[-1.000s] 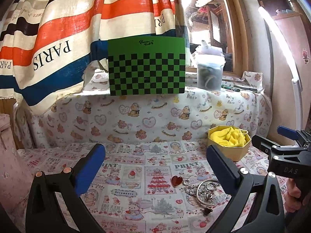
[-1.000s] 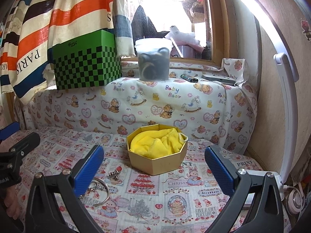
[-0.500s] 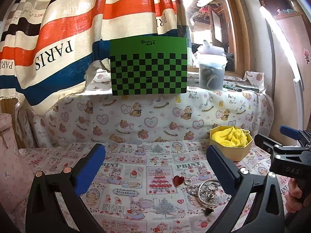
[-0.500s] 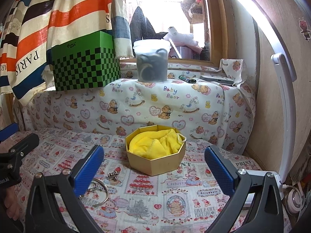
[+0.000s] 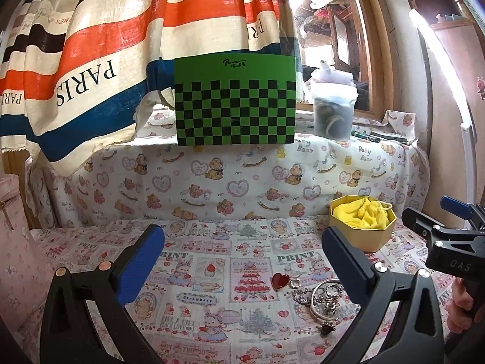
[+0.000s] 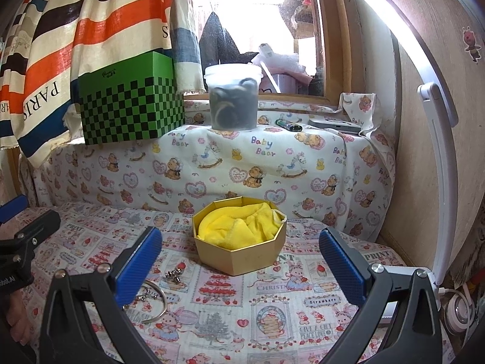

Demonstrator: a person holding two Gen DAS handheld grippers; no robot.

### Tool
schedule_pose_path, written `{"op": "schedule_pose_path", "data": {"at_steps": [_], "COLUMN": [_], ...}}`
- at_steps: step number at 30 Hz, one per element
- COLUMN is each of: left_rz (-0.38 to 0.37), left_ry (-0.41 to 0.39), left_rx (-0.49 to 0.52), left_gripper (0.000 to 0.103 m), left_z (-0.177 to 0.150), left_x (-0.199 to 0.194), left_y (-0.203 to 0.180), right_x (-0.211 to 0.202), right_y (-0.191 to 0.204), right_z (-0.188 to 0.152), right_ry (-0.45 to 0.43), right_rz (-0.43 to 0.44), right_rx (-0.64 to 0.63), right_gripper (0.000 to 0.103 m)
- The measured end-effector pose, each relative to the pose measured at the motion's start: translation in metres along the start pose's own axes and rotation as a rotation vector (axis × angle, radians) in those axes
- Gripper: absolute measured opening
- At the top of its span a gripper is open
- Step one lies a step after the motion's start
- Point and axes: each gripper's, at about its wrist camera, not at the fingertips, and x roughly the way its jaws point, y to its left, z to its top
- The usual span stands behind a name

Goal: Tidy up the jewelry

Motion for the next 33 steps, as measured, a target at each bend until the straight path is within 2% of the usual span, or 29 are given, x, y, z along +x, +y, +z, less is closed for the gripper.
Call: {"op": "schedule_pose_path", "data": {"at_steps": [9,23,33], "left_rz": [0.000,0.002,0.001], "left_ry": [-0.013,-0.009,-0.008], "left_rx": [0.013,0.010,0.012], "left_gripper": [0.103,0.103,0.103], "left_z": [-0.001,-0.001,-0.002], "left_x": [-0.002,-0.003,-0.003], "left_y": [-0.003,-0.004,-0.003], "right_x": [0.000,0.011,0.014], "right_y": [-0.001,-0.016,-0.015], "right_z": [0.000,0.002,0.002], "right_ry": [0.002,0.059,0.073], "right_rz": [-0.005,-0.003,-0.004], "right_rx": [0.003,0.069,0.061], "right_gripper": [0.103,0.103,0.103]}}
